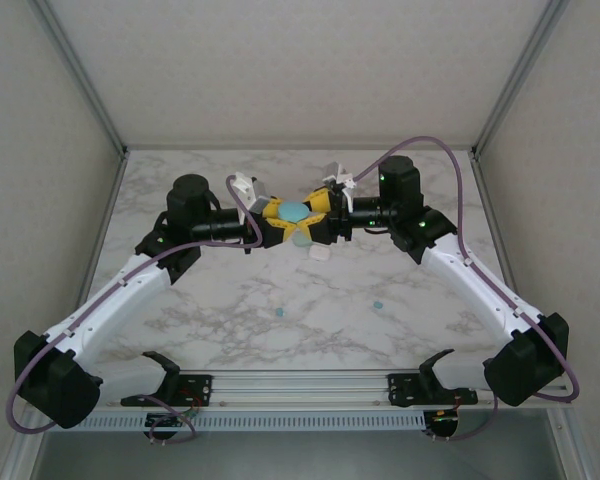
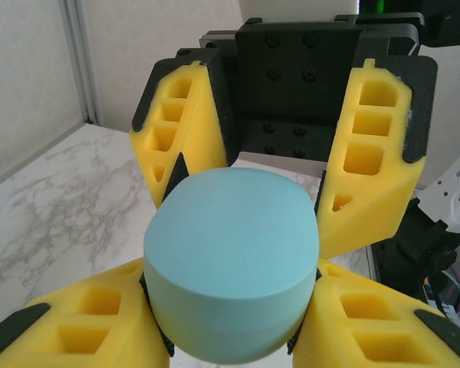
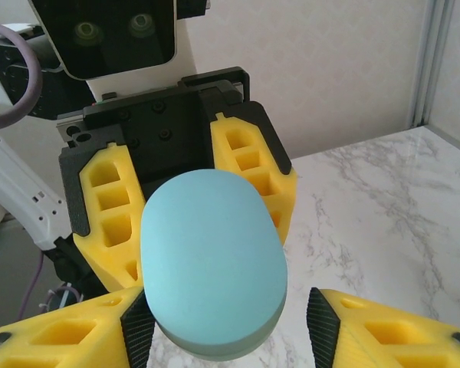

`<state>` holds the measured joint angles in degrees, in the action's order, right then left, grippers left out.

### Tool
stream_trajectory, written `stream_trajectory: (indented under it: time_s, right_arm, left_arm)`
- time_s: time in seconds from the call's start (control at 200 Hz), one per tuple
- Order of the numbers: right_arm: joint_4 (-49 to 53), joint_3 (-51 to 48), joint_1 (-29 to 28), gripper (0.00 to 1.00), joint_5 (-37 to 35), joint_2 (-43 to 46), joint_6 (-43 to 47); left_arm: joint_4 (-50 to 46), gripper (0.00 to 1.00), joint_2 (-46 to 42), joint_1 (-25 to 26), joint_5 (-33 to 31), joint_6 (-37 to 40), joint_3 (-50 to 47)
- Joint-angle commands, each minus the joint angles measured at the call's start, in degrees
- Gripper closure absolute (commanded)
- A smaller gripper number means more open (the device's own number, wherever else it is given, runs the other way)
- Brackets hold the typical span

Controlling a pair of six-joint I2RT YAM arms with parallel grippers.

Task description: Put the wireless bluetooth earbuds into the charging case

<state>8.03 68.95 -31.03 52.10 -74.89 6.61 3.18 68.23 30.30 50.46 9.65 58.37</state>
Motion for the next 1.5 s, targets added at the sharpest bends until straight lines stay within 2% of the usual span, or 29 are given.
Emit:
stream_trajectory:
  time_s: [0.0,0.36,0.471,0.646,1.011,1.497]
  right_arm:
    - [-1.6,2.0,-0.2,0.41,-1.1,-0.1,-2.5]
    - [-1.1,2.9,-0.2,0.37,-2.1,-0.6,-5.2]
    - [-0.6,3.5,-0.2,0.41,0.8,-1.1,-5.1]
    - [3.2,4.7,-0.2,0.49,1.2,-2.1,-3.2]
    - [4.5,4.4,-0.3,0.52,0.5,-2.2,-1.9]
    - [5.5,4.3,-0.4,0.54,0.4,-2.6,0.0]
  left_arm:
    - [-0.2,0.64,-1.4,1.2,1.4,1.3,0.4]
    - [0.5,0.65,-2.0,1.2,1.0,1.4,-0.4]
    - [0.5,0.64,-1.8,1.4,0.9,1.3,-0.2]
    - [1.8,0.58,-1.5,1.5,1.1,-0.3,0.0]
    - [3.7,0.51,-1.3,1.7,0.2,-2.6,0.2]
    - [4.5,0.49,-0.8,2.0,0.1,-3.3,0.5]
